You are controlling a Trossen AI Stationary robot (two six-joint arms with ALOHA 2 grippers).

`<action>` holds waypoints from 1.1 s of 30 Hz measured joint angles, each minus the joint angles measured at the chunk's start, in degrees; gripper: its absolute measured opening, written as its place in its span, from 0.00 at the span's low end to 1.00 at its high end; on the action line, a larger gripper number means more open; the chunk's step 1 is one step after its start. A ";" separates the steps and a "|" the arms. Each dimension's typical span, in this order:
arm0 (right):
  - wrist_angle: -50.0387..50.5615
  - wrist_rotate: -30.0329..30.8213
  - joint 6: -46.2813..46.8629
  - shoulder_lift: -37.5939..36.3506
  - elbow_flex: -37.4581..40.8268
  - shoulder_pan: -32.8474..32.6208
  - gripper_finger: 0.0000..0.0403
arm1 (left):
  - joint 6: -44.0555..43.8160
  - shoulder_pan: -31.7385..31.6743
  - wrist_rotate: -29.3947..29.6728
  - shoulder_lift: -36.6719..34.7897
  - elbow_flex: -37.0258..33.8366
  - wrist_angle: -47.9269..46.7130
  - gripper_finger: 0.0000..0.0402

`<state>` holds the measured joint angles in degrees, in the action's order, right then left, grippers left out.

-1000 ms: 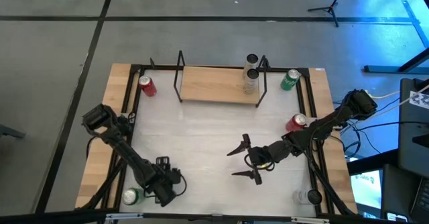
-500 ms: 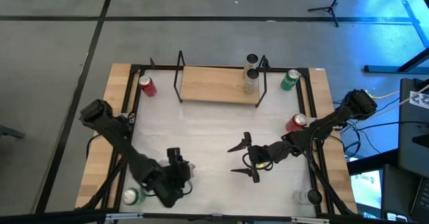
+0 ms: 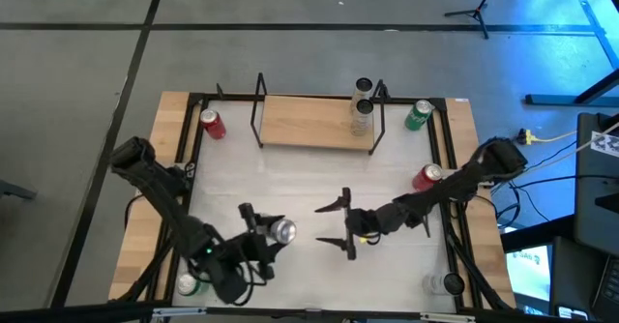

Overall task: Place canned beverage on shelf
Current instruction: Put the left white blue soda can on the shelf

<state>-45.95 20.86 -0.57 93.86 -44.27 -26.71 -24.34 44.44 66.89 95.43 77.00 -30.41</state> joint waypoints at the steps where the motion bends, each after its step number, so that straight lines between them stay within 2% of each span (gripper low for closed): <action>1: -1.42 -0.51 -0.31 0.99 0.00 0.40 0.83 | 1.62 -0.71 -1.47 0.03 -0.65 2.06 0.58; 7: -7.66 -1.29 -2.56 5.88 0.00 2.15 0.83 | 12.22 -4.54 -11.86 0.10 -3.61 14.17 0.58; 16: -11.57 -6.85 -8.52 10.74 -4.32 1.19 0.83 | 32.30 -7.76 -21.42 0.10 -7.18 41.44 0.58; 20: -11.50 -5.86 -8.94 11.87 -5.72 0.71 0.83 | 35.13 -8.48 -26.86 0.10 -10.01 51.50 0.58; 23: -11.09 -4.97 -8.93 11.94 -5.74 0.85 0.83 | 37.58 -8.57 -27.18 0.10 -11.72 57.40 0.58; 27: -10.52 -5.07 -8.90 11.96 -5.73 0.86 0.83 | 41.43 -8.06 -31.29 0.09 -12.09 64.93 0.58; 33: -11.02 -8.20 -8.90 11.96 -6.68 0.80 0.83 | 41.90 -8.33 -31.85 0.06 -12.03 65.00 0.58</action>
<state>-56.98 12.67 -9.47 105.82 -50.95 -25.91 17.56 36.12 35.04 95.48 64.97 34.59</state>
